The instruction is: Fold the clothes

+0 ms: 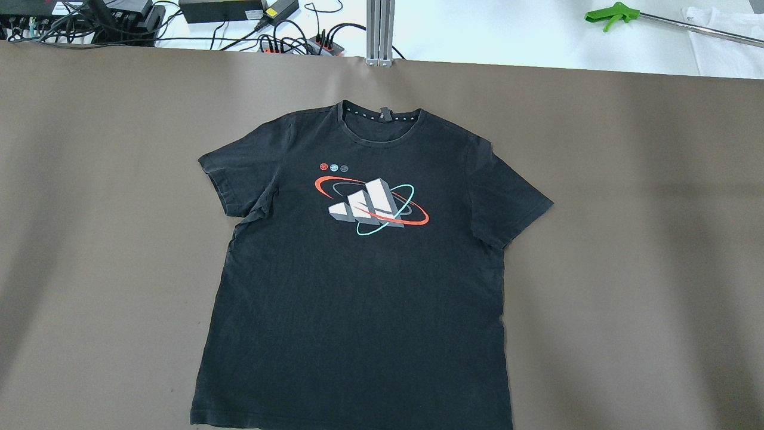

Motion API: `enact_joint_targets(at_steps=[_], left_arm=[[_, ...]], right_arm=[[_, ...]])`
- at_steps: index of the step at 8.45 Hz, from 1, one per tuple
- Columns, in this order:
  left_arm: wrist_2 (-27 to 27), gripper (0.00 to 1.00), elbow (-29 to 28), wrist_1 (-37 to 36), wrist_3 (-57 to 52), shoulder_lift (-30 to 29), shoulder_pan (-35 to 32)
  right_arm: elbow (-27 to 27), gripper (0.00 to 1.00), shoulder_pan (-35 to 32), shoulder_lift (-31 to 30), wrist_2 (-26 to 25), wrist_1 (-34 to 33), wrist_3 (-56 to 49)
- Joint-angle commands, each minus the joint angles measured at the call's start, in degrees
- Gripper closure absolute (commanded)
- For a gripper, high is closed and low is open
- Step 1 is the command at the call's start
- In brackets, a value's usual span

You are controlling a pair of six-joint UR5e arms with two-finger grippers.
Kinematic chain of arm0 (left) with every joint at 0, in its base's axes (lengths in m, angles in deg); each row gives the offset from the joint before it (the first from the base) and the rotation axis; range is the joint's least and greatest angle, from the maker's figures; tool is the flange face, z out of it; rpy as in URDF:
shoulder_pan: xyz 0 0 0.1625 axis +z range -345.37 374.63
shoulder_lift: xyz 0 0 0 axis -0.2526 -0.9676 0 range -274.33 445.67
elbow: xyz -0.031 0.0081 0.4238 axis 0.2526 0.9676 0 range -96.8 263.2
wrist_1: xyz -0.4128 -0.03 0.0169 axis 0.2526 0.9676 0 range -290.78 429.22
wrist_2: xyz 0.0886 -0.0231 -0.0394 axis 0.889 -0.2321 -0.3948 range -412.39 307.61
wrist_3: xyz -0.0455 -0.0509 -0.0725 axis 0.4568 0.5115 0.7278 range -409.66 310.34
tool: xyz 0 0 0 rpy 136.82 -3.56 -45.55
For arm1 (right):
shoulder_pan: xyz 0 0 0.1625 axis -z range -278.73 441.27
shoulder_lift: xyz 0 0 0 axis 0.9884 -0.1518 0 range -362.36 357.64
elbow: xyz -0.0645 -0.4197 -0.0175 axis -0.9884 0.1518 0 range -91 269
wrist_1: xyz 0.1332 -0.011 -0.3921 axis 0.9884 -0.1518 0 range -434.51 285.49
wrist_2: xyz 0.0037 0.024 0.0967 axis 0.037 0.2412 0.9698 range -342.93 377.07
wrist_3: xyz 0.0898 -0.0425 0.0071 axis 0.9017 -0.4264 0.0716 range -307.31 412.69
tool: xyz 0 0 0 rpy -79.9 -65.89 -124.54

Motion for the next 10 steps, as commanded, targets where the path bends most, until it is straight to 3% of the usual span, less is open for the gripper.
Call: enact_joint_targets(at_steps=[1,4,10], left_arm=[[-0.4,0.0,1.9,-0.5,0.0,0.1,0.0],[-0.8,0.0,0.8,-0.7,0.1,0.7,-0.2],[-1.2,0.0,-1.3,-0.4,-4.7,1.5,-0.1]], right_arm=[[-0.1,0.06,-0.3,-0.3,-0.1,0.0,0.0],[0.3,0.06,0.1,-0.3,-4.0,-0.2,0.8],[1.3,0.06,-0.2,-0.4,-5.9,-0.2,0.8]])
